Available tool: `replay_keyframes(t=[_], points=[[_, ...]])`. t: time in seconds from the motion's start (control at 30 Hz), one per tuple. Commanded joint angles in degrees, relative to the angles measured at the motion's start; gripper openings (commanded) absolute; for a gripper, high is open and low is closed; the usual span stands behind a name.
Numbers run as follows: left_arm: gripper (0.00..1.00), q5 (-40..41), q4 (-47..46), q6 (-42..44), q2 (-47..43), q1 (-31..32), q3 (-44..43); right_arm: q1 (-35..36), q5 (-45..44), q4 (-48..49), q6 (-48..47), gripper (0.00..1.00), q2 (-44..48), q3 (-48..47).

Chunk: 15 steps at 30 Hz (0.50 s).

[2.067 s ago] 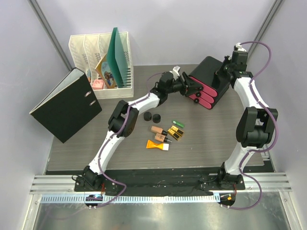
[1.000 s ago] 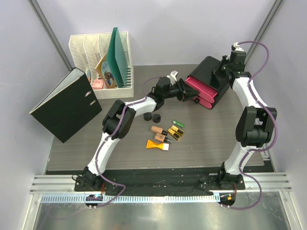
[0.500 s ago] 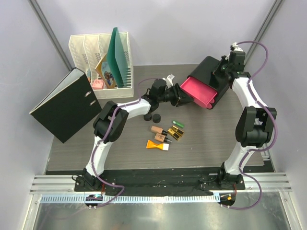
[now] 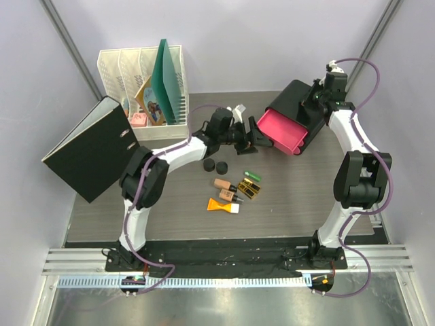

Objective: Organize the makeup

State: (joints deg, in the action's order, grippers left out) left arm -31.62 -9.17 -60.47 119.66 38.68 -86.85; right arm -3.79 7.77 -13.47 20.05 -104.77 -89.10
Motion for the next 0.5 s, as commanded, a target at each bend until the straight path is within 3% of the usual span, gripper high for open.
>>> replay_keyframes(t=[0.0, 0.27, 0.47], points=[[0.85, 0.85, 8.98, 13.6, -9.34, -0.44, -1.13, 0.45, -0.92, -13.51, -2.12, 0.01, -4.48, 2.97], [0.88, 8.49, 38.13, 39.08, -16.46, -0.36, -1.31, 0.63, -0.74, -13.68, -1.95, 0.01, -4.65, 3.32], [0.89, 14.64, 48.27, 56.58, -18.67, 0.96, 3.52, 0.72, -0.56, -13.77, -2.12, 0.01, -5.27, 3.49]])
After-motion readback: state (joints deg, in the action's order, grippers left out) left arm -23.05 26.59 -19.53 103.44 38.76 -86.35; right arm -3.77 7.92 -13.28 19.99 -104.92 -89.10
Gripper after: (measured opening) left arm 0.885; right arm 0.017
